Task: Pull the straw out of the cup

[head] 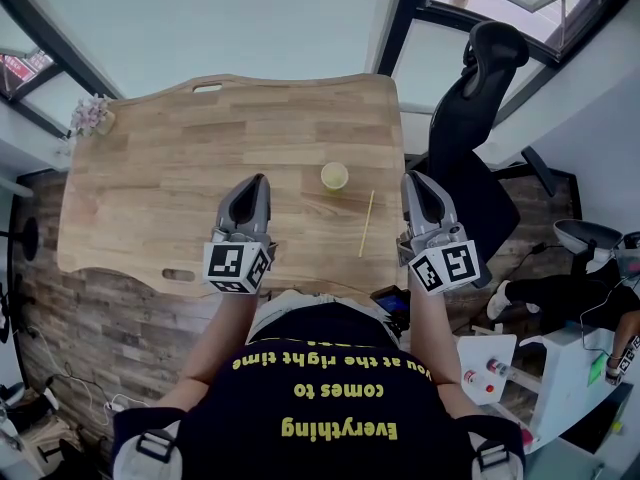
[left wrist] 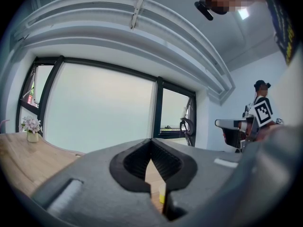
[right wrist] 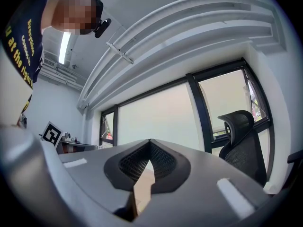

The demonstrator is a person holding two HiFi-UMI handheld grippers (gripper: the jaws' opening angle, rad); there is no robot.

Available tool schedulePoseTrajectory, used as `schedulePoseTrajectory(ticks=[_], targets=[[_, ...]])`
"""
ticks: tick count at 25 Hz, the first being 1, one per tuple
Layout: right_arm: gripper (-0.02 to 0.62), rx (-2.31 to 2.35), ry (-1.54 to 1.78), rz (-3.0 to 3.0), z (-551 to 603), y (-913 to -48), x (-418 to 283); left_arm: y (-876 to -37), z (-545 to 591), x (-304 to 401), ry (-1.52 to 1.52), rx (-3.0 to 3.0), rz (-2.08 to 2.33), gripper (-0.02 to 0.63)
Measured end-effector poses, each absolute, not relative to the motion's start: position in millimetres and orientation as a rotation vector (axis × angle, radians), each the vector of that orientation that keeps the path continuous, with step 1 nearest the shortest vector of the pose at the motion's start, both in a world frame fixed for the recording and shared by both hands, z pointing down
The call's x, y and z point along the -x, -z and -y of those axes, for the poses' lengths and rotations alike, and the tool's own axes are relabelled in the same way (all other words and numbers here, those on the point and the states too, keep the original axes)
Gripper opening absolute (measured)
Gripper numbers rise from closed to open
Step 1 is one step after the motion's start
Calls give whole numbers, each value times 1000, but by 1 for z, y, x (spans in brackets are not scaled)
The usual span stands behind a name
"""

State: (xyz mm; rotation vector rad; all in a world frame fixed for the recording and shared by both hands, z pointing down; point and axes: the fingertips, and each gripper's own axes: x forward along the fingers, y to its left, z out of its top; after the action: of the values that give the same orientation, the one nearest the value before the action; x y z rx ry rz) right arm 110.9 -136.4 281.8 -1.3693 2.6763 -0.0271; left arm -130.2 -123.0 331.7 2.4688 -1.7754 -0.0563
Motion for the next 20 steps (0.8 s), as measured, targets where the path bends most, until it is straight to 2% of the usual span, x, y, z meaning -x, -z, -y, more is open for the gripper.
schedulePoseTrajectory(ticks=[20], targets=[[6,1363,70,-2704,147,-289,-111,-335,136,125,47,-2473,1752,0]])
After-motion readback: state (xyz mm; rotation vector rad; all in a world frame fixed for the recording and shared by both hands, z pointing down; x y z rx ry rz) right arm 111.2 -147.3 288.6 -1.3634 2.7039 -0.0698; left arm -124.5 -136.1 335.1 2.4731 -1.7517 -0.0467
